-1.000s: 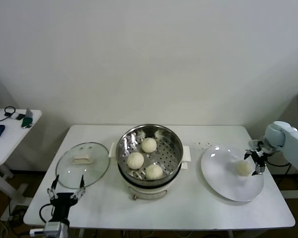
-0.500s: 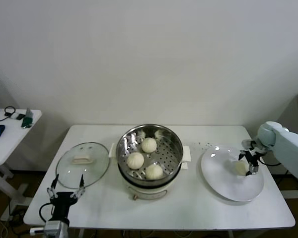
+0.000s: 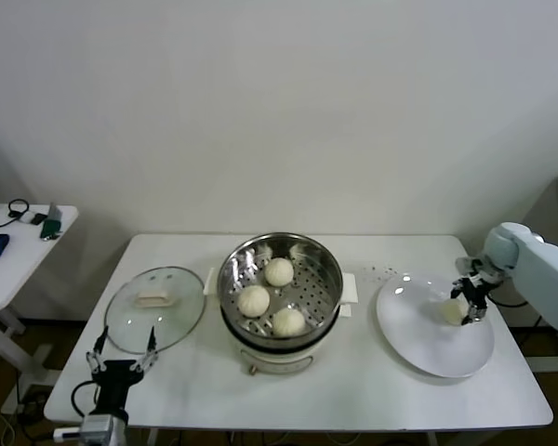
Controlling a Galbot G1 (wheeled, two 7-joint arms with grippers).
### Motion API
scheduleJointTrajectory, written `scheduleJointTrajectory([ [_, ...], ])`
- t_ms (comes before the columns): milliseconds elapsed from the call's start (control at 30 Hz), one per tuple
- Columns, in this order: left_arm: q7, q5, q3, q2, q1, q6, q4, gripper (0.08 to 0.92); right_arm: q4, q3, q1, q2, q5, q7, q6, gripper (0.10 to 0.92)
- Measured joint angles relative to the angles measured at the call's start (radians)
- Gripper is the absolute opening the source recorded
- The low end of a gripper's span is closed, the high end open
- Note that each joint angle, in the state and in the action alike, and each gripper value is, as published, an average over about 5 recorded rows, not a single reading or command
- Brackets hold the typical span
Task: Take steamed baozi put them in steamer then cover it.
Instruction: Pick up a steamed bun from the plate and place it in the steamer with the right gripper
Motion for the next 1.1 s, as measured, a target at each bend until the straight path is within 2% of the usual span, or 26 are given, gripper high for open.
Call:
scheduleJointTrajectory([
  [267, 0.0, -0.003, 0.005, 0.0, -0.003, 0.0, -0.009, 0.823, 0.052, -0.094, 0.092, -0.029, 0.122, 0.014, -0.046, 0.679],
  [633, 0.0, -0.003, 0.038, -0.006, -0.029, 0.007, -0.019, 0.823, 0.232, -0.446, 0.445, -0.017, 0.498, 0.085, -0.195, 0.682],
  [1100, -0.006, -0.002, 0.082, 0.008, -0.034, -0.005, -0.03, 0.823, 0.505, -0.827, 0.831, 0.143, 0.919, 0.177, -0.342, 0.687],
])
